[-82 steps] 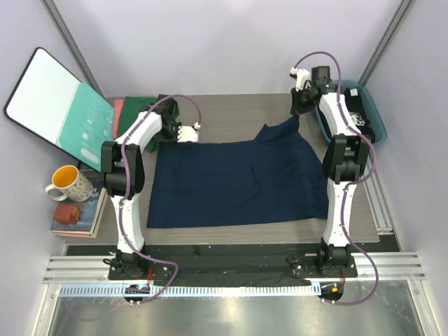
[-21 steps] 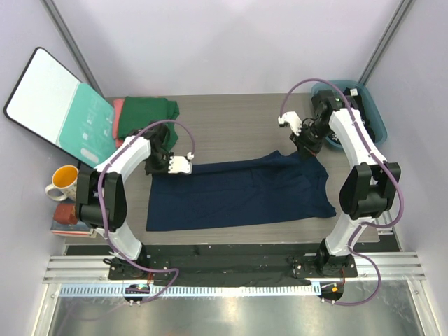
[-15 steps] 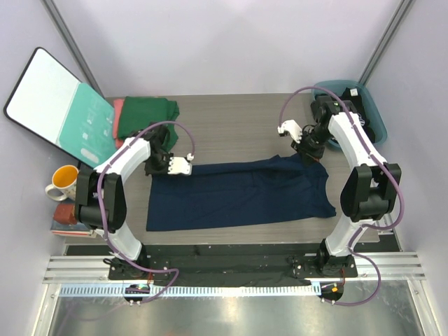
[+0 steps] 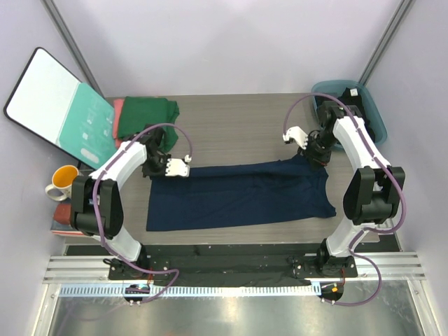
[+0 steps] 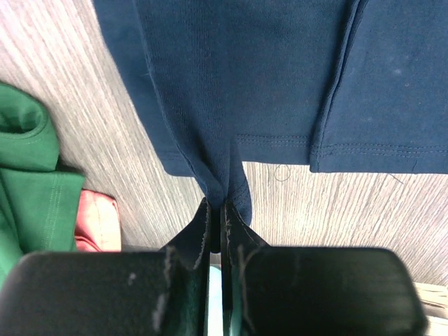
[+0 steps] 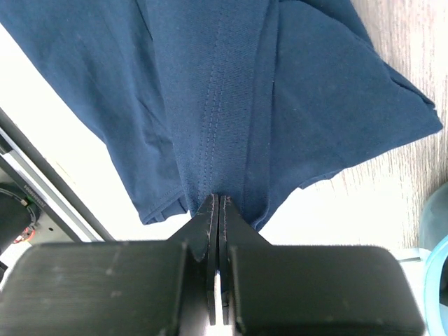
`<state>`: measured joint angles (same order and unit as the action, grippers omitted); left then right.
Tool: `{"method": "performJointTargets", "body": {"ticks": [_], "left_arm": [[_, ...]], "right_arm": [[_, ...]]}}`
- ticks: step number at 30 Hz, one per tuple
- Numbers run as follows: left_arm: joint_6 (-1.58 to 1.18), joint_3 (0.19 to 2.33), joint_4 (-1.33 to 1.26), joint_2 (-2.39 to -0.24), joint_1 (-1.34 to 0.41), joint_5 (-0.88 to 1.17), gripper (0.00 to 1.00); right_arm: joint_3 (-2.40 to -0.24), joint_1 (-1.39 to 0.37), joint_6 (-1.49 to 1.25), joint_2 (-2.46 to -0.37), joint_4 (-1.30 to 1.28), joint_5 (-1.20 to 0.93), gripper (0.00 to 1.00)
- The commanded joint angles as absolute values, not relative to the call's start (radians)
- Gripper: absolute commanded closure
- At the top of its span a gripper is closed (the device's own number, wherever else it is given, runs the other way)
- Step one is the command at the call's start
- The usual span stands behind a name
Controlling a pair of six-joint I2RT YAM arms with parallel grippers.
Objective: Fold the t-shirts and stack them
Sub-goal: Fold the other side of the tshirt into a rectangle
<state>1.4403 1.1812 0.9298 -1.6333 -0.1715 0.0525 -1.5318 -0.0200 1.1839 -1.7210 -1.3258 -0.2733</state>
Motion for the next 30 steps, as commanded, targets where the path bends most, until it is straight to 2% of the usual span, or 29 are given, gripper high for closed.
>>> {"method": "performJointTargets", "body": {"ticks": [1, 15, 30], "left_arm": [[1.433, 1.177, 0.931, -1.579, -0.155, 0.069, 1.00], [1.483, 1.103, 1.005, -1.519, -0.156, 0.137, 1.00], [1.523, 1.080, 0.998, -1.526, -0.160, 0.120, 0.99]], "right_arm": [[-1.503, -0.012, 1.232, -1.652, -1.333, -0.238, 0.99], [-1.393, -0.021, 1.351, -1.592, -1.384, -0.199, 0.99], [-1.267, -0.138, 1.339, -1.605, -1.347, -0.172, 0.99]]}}
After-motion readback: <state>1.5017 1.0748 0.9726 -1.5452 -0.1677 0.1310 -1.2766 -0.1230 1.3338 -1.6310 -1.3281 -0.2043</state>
